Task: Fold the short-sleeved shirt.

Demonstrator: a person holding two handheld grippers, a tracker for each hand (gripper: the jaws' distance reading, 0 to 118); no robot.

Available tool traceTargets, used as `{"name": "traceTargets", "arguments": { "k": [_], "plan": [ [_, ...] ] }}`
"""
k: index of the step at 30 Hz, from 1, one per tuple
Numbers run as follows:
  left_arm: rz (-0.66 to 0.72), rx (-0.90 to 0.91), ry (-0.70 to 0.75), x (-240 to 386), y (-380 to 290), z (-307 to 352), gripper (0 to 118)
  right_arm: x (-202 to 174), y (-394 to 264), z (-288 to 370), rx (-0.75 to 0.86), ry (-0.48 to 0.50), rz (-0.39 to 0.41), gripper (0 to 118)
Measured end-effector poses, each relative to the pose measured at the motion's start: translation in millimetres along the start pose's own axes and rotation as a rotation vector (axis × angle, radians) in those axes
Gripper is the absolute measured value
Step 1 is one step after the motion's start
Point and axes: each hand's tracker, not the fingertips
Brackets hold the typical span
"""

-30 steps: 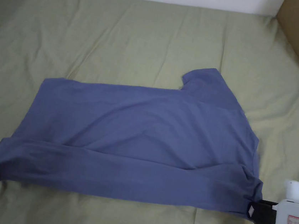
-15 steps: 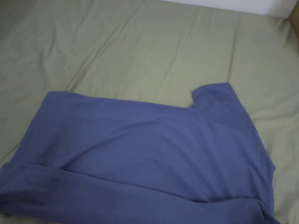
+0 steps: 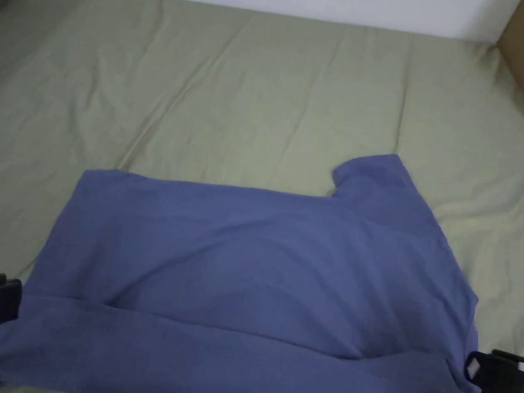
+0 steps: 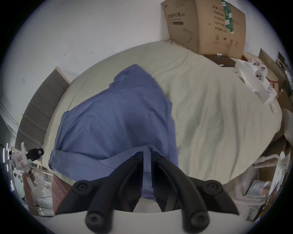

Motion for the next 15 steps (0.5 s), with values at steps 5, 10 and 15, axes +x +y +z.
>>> {"name": "traceTargets", "arguments": {
  "k": [5,10,15],
  "plan": [
    [-0.016,-0.060,-0.046,16,-1,-26,0,-3,3,-33,-0.068,0.032,0.021,4],
    [-0.058,-0.089,-0.065,24,15,-37,0,-7,57,-55,-0.026,0.043,0.009,4],
    [-0.072,-0.081,-0.072,30,39,-47,0,-9,149,-107,0.018,-0.011,0.079,45]
  ]
}}
